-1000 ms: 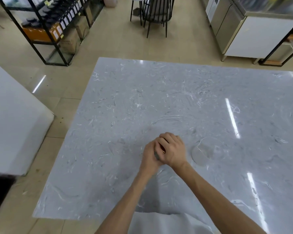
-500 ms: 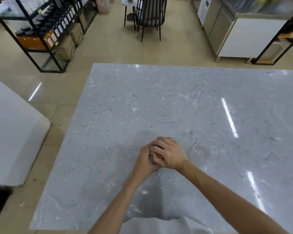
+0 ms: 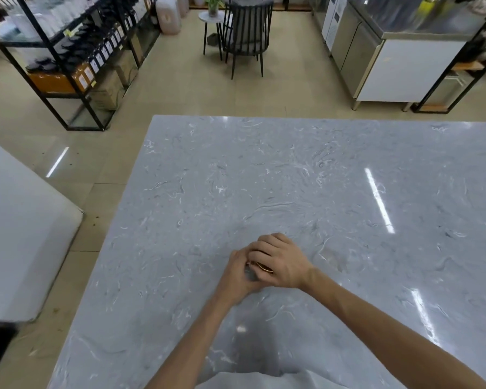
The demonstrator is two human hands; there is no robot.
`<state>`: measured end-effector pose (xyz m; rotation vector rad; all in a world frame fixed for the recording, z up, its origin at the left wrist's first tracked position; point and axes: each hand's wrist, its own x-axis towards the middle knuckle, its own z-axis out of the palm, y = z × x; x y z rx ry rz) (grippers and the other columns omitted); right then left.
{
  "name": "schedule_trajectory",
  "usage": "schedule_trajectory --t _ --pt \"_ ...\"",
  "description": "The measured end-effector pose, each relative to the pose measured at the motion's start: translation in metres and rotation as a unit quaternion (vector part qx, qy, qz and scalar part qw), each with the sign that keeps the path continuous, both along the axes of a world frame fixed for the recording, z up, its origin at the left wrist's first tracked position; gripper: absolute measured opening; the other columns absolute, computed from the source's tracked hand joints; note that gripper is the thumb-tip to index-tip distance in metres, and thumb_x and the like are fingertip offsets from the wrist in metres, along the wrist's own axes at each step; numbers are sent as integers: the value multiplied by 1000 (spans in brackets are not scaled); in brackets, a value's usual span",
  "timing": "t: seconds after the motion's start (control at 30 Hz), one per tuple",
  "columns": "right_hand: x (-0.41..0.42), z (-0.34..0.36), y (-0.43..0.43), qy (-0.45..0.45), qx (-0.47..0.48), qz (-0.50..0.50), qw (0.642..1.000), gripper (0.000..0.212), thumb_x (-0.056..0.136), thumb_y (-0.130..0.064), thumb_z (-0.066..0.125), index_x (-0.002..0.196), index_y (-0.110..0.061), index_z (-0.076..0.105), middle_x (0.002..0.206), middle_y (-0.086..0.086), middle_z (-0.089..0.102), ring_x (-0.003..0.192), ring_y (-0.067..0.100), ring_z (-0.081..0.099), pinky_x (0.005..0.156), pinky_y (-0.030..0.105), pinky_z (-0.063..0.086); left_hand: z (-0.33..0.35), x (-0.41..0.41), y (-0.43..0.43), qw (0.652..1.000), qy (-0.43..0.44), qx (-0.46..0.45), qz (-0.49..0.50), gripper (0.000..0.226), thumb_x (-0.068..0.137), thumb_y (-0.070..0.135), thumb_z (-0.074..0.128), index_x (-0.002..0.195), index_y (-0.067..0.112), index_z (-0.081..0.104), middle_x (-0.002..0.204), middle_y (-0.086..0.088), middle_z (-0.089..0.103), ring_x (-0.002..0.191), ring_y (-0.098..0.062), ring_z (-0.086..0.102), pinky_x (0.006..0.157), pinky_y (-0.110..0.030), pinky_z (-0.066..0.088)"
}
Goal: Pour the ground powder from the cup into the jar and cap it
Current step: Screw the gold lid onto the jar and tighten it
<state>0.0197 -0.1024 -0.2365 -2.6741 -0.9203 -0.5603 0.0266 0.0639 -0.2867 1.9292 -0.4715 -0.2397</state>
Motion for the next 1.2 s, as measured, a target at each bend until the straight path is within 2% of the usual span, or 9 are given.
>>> schedule_trajectory --t 0.17,0.33,0.5,0.67,0.77,0.87,0.93,1.07,1.2 --pt "-6 -9 26 -15 115 -181 977 8 82 -25 64 80 -21 70 89 -7 69 88 18 64 67 31 45 0 -20 -14 994 -35 14 104 54 70 39 76 119 28 56 109 25 59 101 -6 58 85 -19 49" --pt "-13 6 43 63 143 -288 945 9 79 -27 68 81 -20 71 91 -6 69 90 19 63 72 32 47 11 -10 -22 997 4 28 75 32 80 26 75 109 22 63 96 8 70 87 -13 69 72 -40 58" --pt "-27 28 39 154 33 -439 885 62 76 -67 57 117 -21 62 112 7 58 94 26 56 75 37 50 11 -14 -25 989 76 93 81 68 73 54 79 129 28 51 119 5 64 108 -14 63 87 -41 57" --pt "-24 39 3 295 25 -260 919 70 81 -43 65 144 -25 40 133 1 44 120 26 42 96 31 39 19 -47 -42 985 65 126 100 118 72 59 78 157 23 4 158 4 19 137 -4 29 103 -13 36" --pt "-10 54 -26 429 4 -69 901 93 74 -27 57 156 -25 13 156 -3 28 147 25 12 118 38 16 28 -65 -43 988 -7 124 92 115 80 52 76 158 22 -3 164 2 2 146 -1 7 112 -14 22" --pt "-9 59 -37 445 6 15 895 103 77 -9 56 156 -20 -9 164 1 5 150 15 -13 123 42 -5 40 -66 -49 985 -80 119 100 105 86 31 77 158 19 1 166 -2 2 152 -10 5 115 -11 14" --pt "-14 62 -42 435 61 21 898 102 76 -3 53 156 -14 -9 164 2 -1 150 17 -11 123 39 -5 47 -63 -55 984 -85 114 110 92 89 20 74 156 23 12 164 -2 13 150 -10 15 111 -4 20" --pt "-29 61 -80 345 137 -93 924 86 86 -8 50 156 -17 1 163 -2 -4 150 23 -13 122 49 0 50 -57 -68 981 -68 130 126 73 88 19 75 149 26 36 151 2 36 138 -14 38 105 -27 45" --pt "-61 41 -141 329 -24 -276 903 99 86 -70 48 151 -39 -19 158 -7 -21 148 29 -21 119 51 -4 52 -51 -77 968 -74 204 129 75 81 26 81 143 24 39 137 -3 39 126 -23 43 91 -30 52"
